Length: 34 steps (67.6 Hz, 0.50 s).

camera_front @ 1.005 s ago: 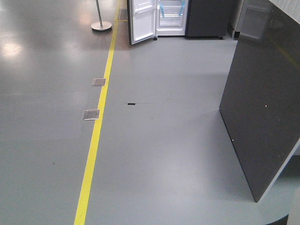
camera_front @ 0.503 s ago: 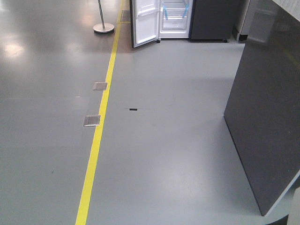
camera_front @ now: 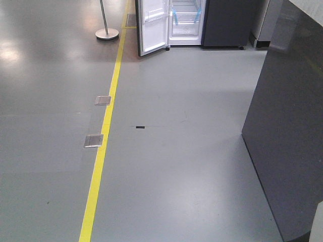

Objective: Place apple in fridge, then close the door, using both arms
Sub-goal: 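Drive the base toward the open refrigerator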

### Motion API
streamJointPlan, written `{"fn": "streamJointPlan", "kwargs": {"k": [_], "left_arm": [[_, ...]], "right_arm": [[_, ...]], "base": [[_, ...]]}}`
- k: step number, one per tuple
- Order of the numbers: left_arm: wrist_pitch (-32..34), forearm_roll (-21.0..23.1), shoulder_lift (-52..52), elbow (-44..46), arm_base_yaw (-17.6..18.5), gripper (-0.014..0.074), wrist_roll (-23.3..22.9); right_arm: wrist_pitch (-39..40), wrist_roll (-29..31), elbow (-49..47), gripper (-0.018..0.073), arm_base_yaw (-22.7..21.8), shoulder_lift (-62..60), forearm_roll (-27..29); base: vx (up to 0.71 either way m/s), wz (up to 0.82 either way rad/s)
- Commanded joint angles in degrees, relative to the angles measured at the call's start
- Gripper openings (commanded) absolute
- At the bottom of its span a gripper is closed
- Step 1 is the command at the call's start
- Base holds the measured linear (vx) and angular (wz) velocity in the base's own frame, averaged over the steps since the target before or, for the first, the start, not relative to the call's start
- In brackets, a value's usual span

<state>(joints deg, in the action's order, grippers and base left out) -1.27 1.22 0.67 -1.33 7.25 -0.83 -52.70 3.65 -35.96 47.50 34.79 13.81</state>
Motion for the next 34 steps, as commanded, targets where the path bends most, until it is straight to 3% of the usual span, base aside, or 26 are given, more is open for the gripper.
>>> {"fn": "streamJointPlan", "kwargs": {"k": [1, 34], "left_arm": [[4.2, 0.0, 0.8, -0.7, 0.2, -0.0006, -0.3], [4.2, 0.0, 0.8, -0.7, 0.2, -0.0006, -0.3]], "right_arm": [[3.2, 0.4, -1.5, 0.0212, 0.0, -0.1, 0.7], [3.2, 0.4, -1.5, 0.0212, 0.0, -0.1, 0.7]], "base": [[0.23, -0.03], [0.25, -0.02]]}}
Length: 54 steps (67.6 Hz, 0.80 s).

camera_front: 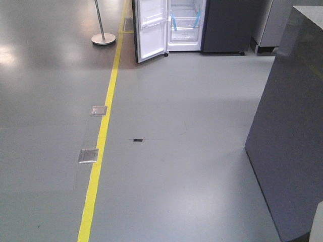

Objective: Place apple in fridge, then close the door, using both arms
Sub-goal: 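Drive the base toward the open refrigerator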

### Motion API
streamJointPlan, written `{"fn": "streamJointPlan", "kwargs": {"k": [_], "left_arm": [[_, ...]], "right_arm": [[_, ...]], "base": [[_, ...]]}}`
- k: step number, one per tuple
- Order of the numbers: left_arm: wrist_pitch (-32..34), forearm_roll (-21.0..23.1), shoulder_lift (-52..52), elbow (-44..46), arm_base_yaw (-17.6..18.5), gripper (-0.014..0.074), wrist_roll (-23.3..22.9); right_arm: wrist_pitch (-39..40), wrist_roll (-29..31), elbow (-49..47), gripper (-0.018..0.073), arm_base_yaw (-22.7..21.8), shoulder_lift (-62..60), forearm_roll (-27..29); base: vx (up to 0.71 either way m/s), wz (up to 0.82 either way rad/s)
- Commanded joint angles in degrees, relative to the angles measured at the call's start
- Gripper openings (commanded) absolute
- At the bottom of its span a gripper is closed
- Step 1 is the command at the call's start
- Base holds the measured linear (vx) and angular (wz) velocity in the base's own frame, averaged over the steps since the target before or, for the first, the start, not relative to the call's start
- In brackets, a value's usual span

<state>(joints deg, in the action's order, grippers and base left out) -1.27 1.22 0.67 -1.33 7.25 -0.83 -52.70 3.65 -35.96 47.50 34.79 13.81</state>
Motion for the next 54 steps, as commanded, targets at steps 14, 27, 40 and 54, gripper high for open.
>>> {"fn": "streamJointPlan", "kwargs": {"k": [14, 27, 40, 54], "left_arm": [[4.2, 0.0, 0.8, -0.7, 0.2, -0.0006, -0.3], [4.2, 0.0, 0.8, -0.7, 0.2, -0.0006, -0.3], [4.2, 0.0, 0.8, -0.7, 0.2, -0.0006, -0.3], [4.2, 0.0, 0.8, -0.7, 0.2, -0.0006, -0.3]], "right_arm": [[3.2, 0.4, -1.5, 0.0212, 0.0, -0.1, 0.7], [3.2, 0.4, -1.5, 0.0212, 0.0, -0.1, 0.7], [3.2, 0.4, -1.5, 0.0212, 0.0, -0.1, 0.7], [3.2, 0.4, -1.5, 0.0212, 0.0, -0.1, 0.7]], "base": [[0.29, -0.01], [0.29, -0.01], [0.28, 0.03], [0.27, 0.06]]}}
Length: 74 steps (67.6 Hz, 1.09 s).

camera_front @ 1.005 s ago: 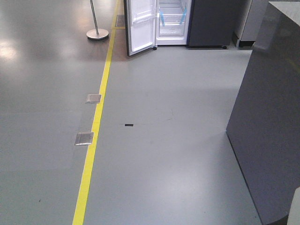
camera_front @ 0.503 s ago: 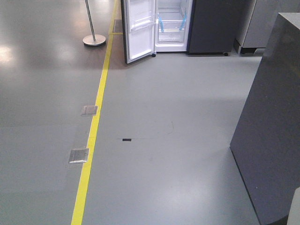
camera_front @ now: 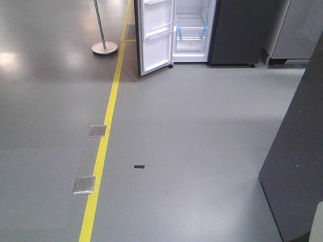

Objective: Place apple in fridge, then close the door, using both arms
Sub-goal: 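Drive the base toward the open refrigerator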

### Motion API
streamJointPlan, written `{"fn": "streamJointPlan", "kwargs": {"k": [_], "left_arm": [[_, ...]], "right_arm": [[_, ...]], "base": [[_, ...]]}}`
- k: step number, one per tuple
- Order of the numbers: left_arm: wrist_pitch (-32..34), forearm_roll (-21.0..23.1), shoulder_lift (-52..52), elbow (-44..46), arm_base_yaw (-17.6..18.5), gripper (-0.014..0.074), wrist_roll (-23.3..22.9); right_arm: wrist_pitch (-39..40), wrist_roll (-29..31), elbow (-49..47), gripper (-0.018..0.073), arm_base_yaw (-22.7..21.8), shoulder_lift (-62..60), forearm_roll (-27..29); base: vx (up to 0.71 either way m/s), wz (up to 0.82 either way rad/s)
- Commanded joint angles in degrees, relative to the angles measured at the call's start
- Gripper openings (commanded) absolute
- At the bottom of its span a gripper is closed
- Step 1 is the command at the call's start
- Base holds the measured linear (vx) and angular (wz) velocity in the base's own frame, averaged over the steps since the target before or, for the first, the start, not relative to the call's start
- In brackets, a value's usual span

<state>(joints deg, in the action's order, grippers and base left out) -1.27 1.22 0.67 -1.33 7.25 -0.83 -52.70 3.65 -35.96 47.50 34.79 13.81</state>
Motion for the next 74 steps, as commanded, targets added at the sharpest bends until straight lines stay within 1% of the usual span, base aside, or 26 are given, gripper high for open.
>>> {"fn": "streamJointPlan", "kwargs": {"k": [1, 74], "left_arm": [[4.2, 0.0, 0.8, -0.7, 0.2, -0.0006, -0.3], [4.2, 0.0, 0.8, -0.7, 0.2, -0.0006, -0.3]], "right_arm": [[3.2, 0.4, -1.5, 0.0212, 0.0, -0.1, 0.7], [3.2, 0.4, -1.5, 0.0212, 0.0, -0.1, 0.7]], "base": [[0.28, 0.03], [0.29, 0.0]]}}
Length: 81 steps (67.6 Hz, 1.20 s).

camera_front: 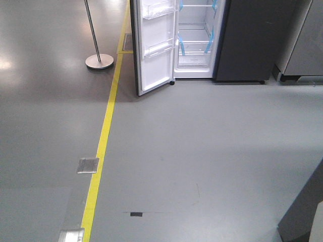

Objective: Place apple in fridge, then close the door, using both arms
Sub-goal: 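Drive the base toward the open refrigerator, then drive up to the refrigerator door shelves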

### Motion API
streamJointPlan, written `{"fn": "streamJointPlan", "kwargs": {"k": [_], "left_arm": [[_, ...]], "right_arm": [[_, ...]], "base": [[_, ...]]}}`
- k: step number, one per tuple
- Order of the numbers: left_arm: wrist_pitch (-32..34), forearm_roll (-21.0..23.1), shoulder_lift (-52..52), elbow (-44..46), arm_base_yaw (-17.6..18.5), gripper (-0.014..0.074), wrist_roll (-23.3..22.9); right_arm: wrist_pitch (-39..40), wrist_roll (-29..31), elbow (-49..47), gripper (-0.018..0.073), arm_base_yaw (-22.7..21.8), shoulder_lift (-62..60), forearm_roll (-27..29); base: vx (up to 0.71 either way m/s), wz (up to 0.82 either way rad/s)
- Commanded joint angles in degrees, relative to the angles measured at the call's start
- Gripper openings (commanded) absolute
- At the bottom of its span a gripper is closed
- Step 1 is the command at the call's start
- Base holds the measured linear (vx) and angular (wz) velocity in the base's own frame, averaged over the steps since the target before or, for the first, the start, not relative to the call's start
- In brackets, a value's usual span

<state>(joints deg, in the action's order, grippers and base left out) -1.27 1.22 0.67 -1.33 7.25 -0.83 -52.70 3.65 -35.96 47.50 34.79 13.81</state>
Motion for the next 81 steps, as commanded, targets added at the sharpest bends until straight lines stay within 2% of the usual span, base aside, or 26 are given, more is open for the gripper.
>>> {"fn": "streamJointPlan", "kwargs": {"k": [1, 81], "left_arm": [[4.2, 0.0, 0.8, -0.7, 0.2, -0.0006, -0.3], [4.2, 0.0, 0.8, -0.7, 0.2, -0.0006, -0.3]], "right_arm": [[3.2, 0.4, -1.5, 0.0212, 0.0, -0.1, 0.7], [3.2, 0.4, -1.5, 0.0212, 0.0, -0.1, 0.7]], "base": [[0.29, 0.04], [0.28, 0.02]]}}
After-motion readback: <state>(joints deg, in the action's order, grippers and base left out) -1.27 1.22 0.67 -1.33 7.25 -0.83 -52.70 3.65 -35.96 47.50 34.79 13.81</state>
